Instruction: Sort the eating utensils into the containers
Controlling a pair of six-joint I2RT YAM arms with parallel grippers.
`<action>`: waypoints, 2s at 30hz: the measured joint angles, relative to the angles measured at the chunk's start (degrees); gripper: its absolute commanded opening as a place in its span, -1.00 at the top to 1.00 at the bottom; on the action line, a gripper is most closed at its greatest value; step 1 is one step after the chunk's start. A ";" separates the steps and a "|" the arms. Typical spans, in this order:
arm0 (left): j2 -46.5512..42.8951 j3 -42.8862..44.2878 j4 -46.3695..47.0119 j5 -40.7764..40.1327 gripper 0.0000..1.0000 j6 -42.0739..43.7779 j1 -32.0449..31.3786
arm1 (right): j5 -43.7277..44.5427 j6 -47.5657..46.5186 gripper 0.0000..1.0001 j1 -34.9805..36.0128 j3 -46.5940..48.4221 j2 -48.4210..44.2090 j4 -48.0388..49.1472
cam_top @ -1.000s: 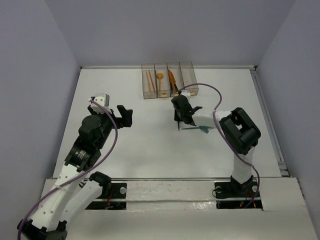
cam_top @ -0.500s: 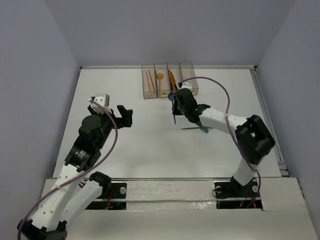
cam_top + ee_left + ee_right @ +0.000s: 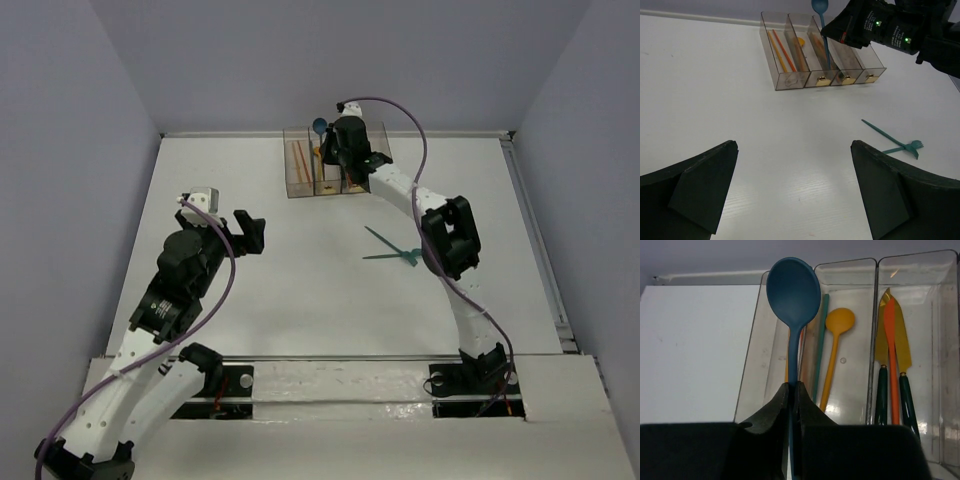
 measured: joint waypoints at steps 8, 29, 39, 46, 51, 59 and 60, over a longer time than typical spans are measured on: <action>-0.11 0.00 0.00 -0.17 -0.98 0.00 0.00 | 0.07 -1.53 0.15 -2.45 16.65 10.88 -7.02; -3.43 0.00 -0.02 0.04 -0.98 -0.02 0.00 | -0.81 0.42 0.13 -2.51 -35.15 -28.02 -0.44; -5.27 0.00 0.00 0.28 -0.98 -0.02 0.00 | 1.22 2.47 0.12 -2.51 -59.52 -40.68 -6.12; -5.53 0.00 -0.02 0.35 -0.98 -0.02 0.00 | 0.87 0.55 0.12 -3.34 -56.87 -36.79 -9.88; -5.68 0.00 -0.02 0.35 -0.98 -0.02 0.00 | -0.83 0.09 0.05 -4.26 -54.16 -34.14 -11.39; -5.68 0.00 -0.02 0.37 -0.98 -0.02 0.00 | -4.11 0.52 -0.16 -4.35 -54.29 -33.73 -11.96; -5.68 0.00 -0.02 0.35 -0.98 -0.02 0.00 | -4.35 0.57 -0.16 -4.35 -54.31 -33.70 -12.04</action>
